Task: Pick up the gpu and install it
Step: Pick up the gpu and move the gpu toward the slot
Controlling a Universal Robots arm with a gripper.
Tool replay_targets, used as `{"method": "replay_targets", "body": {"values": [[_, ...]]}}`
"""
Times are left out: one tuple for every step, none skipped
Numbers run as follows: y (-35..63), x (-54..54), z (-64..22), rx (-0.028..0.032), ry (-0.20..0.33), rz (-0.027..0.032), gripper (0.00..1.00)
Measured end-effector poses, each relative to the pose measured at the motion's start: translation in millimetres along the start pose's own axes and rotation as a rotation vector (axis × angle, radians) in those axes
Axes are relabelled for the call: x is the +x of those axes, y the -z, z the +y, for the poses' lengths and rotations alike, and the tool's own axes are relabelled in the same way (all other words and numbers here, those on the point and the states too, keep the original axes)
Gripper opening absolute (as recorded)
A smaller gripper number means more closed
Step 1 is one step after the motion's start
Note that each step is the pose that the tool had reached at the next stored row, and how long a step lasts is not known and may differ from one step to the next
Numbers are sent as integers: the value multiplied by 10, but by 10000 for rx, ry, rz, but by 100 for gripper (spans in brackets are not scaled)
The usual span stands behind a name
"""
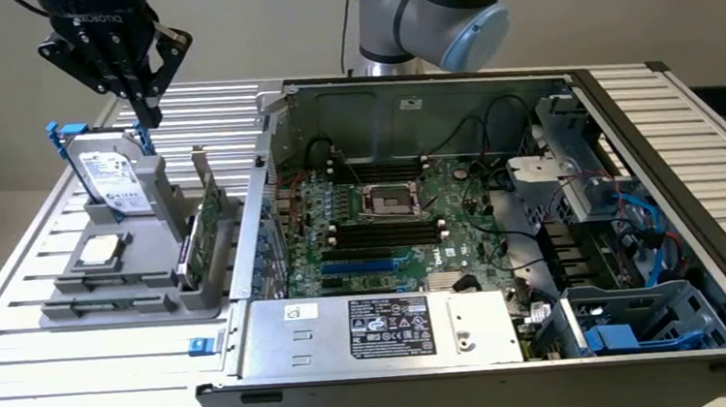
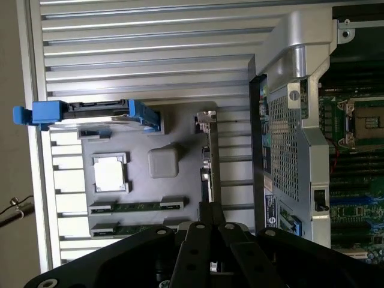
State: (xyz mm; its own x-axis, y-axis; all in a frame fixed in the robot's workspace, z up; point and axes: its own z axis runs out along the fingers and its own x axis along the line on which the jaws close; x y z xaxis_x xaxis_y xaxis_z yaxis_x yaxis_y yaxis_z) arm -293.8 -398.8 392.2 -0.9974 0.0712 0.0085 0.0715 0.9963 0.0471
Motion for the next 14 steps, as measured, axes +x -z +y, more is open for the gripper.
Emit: {"method": "replay_targets", "body": {"values": [[0,0,0,0,0,0,11],[0,0,0,0,0,0,11],[0,0,0,0,0,0,11],[0,0,0,0,0,0,11],[0,0,0,0,0,0,11],[0,0,0,1,0,0,11],[0,0,0,0,0,0,11],[0,0,0,0,0,0,11],[0,0,0,1,0,1,11],[-4,1,-2,1,-1,1,11],[-17,0,-3,0,-1,0,11],[-36,0,-5,0,0,0,11],[-53,-1,-7,1,0,1,11],[-72,-1,-9,0,0,0,11]]}}
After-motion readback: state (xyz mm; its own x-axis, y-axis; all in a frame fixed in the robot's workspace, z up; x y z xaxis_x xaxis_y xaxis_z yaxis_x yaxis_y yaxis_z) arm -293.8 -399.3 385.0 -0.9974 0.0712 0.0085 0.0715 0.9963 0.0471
